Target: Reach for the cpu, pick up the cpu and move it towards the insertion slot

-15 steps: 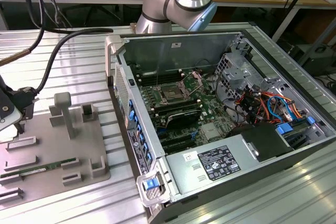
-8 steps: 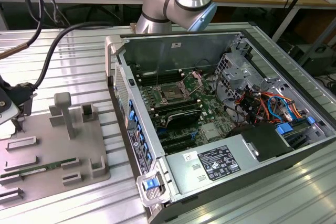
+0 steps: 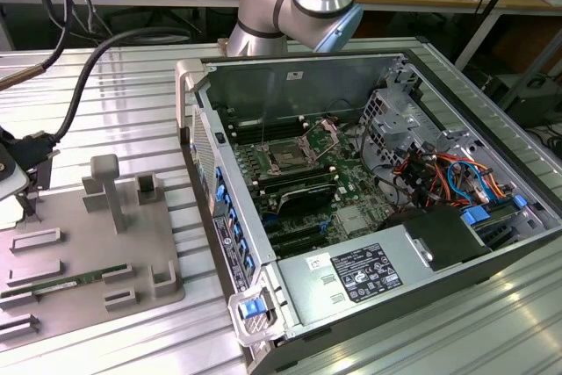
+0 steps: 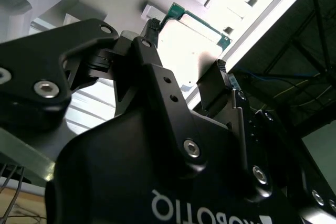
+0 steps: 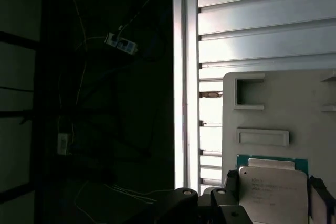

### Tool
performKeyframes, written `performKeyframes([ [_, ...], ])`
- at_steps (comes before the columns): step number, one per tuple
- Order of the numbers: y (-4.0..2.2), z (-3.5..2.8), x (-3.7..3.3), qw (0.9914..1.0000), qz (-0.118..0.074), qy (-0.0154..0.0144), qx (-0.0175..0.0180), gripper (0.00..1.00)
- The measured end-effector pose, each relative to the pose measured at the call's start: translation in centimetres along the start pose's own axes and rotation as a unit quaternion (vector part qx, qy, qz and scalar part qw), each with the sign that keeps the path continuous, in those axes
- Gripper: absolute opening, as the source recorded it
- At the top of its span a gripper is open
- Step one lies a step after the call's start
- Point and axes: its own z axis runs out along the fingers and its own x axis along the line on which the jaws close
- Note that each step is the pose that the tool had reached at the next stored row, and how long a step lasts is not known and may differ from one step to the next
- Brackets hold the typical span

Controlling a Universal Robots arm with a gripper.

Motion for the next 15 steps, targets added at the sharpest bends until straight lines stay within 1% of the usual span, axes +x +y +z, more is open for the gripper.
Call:
performKeyframes([
  [15,0.05,-1.51,0.01,1.0,0.0,0.0,0.0,0.55],
])
